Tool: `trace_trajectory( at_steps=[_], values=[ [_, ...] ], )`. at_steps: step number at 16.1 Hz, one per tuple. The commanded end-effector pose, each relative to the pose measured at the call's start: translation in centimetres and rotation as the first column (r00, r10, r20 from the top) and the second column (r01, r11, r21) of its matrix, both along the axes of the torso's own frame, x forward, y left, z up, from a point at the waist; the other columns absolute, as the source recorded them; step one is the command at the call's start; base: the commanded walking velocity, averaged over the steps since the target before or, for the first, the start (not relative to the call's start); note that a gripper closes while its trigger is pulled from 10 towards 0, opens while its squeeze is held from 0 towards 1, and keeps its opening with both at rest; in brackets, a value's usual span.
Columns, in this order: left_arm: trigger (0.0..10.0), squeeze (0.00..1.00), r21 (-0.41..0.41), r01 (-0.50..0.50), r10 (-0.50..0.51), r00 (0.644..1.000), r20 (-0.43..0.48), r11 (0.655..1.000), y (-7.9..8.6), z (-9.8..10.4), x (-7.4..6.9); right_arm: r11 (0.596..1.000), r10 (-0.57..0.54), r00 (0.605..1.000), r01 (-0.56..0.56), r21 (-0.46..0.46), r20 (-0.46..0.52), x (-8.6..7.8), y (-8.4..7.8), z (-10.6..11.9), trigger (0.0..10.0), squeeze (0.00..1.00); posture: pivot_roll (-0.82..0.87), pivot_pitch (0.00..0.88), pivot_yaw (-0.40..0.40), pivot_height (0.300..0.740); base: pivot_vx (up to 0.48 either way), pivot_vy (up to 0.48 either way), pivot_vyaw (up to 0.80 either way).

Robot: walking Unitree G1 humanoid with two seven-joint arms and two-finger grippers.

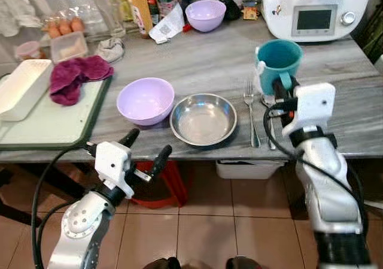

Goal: Setting the table

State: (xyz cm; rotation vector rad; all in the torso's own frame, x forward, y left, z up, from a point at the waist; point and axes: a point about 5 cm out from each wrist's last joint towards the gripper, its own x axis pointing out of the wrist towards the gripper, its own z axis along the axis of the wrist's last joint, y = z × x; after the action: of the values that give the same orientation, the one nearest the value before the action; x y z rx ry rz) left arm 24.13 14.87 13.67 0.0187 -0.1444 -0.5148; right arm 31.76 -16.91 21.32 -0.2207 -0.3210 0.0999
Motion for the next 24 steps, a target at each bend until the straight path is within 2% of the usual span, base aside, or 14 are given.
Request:
trace_trajectory(
  at_steps=[1,2,4,5,11,13,16,24],
  values=[
    [10.0,0.0,0.005,0.008,-0.008,1.0,-0.008,1.0,0.1,0.0,-0.4,1.0,0.021,1.0,-0.021,0.009,0.018,0.3,-0.1,0.5,10.0,0.0,-0.12,0.225,0.089,0.74,0.0,0.0,0.0],
    [10.0,0.0,0.007,0.011,-0.011,1.0,-0.012,1.0,0.1,-0.1,-0.4,0.999,0.047,0.999,-0.047,-0.009,0.016,1.2,-0.2,0.7,10.0,0.0,-0.12,0.228,0.085,0.74,0.0,0.0,0.0],
    [10.0,0.0,0.011,-0.001,0.001,1.0,-0.01,1.0,0.2,-0.2,-0.4,0.997,0.079,0.997,-0.079,-0.009,0.015,1.9,-0.1,1.1,10.0,0.0,-0.11,0.236,0.078,0.74,0.0,0.0,0.0],
    [10.0,0.0,0.006,-0.008,0.008,1.0,-0.012,1.0,0.3,-0.2,-0.3,0.993,0.119,0.993,-0.119,-0.014,0.016,2.5,0.4,1.4,10.0,0.0,-0.11,0.24,0.076,0.74,0.0,0.0,0.0],
    [10.0,0.0,-0.005,-0.005,0.005,1.0,-0.024,1.0,-0.2,-0.2,-0.6,0.97,0.239,0.971,-0.239,-0.032,0.006,4.0,1.7,1.7,10.0,0.0,-0.09,0.259,0.073,0.74,0.0,0.0,0.0],
    [10.0,0.0,-0.008,-0.007,0.007,1.0,-0.024,1.0,-0.2,0.0,-0.6,0.955,0.286,0.958,-0.285,-0.086,0.007,4.2,2.2,1.8,10.0,0.0,-0.09,0.263,0.076,0.74,0.0,0.0,0.0],
    [10.0,0.0,-0.024,0.001,-0.001,1.0,-0.025,1.0,-0.4,0.5,-0.8,0.942,0.326,0.945,-0.326,-0.08,-0.009,4.9,2.5,2.1,10.0,0.0,-0.07,0.276,0.088,0.74,0.0,0.0,0.0],
    [10.0,0.0,-0.014,0.011,-0.012,0.999,-0.04,1.0,-0.3,0.9,-1.2,0.935,0.35,0.937,-0.35,-0.053,0.002,6.6,3.1,2.4,10.0,0.0,-0.05,0.291,0.101,0.74,0.0,0.0,0.0]
  ],
)
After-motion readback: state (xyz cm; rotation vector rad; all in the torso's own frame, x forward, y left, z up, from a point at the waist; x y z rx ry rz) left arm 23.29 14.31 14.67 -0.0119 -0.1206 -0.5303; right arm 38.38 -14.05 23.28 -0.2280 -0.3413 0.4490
